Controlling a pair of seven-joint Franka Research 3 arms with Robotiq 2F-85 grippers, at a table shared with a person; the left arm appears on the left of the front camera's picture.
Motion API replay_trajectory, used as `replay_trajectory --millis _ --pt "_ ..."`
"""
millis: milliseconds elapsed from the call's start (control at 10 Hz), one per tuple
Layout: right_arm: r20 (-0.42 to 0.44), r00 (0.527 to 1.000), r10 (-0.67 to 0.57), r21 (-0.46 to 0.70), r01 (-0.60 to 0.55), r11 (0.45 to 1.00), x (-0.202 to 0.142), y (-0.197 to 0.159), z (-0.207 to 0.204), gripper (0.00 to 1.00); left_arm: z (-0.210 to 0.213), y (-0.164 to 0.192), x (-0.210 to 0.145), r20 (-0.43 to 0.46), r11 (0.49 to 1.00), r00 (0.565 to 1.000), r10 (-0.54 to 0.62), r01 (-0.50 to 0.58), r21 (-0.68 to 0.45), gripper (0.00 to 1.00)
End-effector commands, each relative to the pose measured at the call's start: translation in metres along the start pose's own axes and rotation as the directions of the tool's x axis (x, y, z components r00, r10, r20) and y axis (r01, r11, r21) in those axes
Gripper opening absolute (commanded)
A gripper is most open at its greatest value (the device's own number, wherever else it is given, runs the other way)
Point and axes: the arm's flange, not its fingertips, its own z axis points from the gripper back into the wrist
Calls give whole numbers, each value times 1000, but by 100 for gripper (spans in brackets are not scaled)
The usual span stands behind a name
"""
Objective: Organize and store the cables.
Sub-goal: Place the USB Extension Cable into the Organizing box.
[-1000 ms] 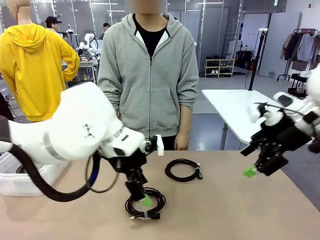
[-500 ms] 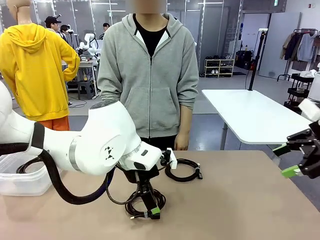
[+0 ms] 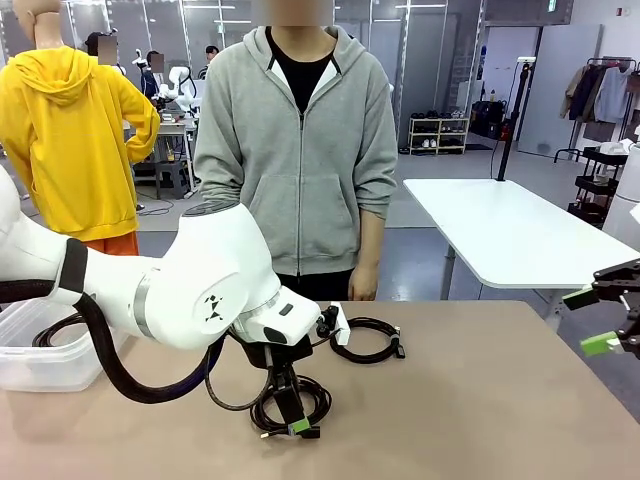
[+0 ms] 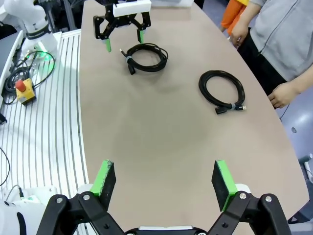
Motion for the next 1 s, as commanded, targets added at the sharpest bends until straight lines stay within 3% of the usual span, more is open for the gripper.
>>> replay_trajectory --millis 0,300,900 --pt "-7 1000 -11 9 11 1000 5 0 -2 100 0 0 3 23 1000 1000 12 -12 3 100" --pt "-7 1000 -11 9 11 1000 5 0 -2 100 -14 -5 2 -89 997 994 -67 69 27 100" --pt "-7 1000 -11 9 11 1000 5 0 -2 100 -48 11 -5 -141 998 989 -54 56 11 100"
